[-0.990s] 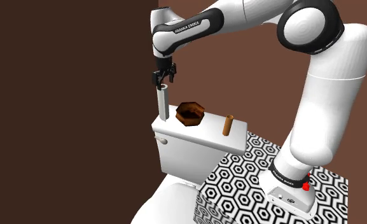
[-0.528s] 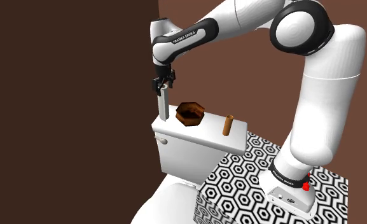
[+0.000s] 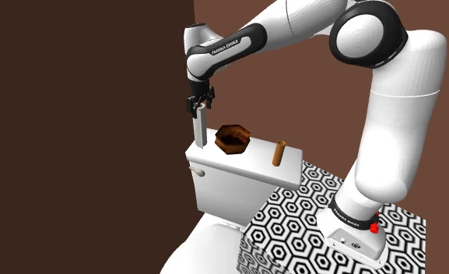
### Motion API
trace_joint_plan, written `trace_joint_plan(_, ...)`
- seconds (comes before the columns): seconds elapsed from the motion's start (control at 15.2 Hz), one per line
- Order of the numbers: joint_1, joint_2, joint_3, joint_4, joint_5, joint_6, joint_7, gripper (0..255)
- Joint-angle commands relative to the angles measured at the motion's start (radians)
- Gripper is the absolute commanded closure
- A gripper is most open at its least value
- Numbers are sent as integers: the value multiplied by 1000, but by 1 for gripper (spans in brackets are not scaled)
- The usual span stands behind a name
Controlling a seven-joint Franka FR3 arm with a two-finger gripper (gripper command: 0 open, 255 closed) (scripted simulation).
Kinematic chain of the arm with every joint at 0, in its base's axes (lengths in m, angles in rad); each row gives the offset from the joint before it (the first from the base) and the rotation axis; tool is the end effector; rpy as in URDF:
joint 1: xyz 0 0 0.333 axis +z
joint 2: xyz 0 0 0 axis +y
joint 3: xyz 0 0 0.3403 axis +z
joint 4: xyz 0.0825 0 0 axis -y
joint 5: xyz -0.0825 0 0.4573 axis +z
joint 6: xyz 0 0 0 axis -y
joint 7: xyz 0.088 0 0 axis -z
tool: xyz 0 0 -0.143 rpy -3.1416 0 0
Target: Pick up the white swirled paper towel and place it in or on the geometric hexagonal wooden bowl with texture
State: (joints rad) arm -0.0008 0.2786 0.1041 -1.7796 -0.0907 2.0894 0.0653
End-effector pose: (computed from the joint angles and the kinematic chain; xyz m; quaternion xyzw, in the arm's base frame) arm 0.7054 0.0623 0.3571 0.9988 0.0386 0.0186 0.0240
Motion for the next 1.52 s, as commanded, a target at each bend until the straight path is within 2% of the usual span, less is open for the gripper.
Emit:
trace_joint_plan(0.0,0,0,0,0,0,0,0,255)
trace_joint_plan(0.59,0,0,0,0,0,0,0,255)
trace_joint_plan(1.45,0,-43,3,117,10,-160,-13,255)
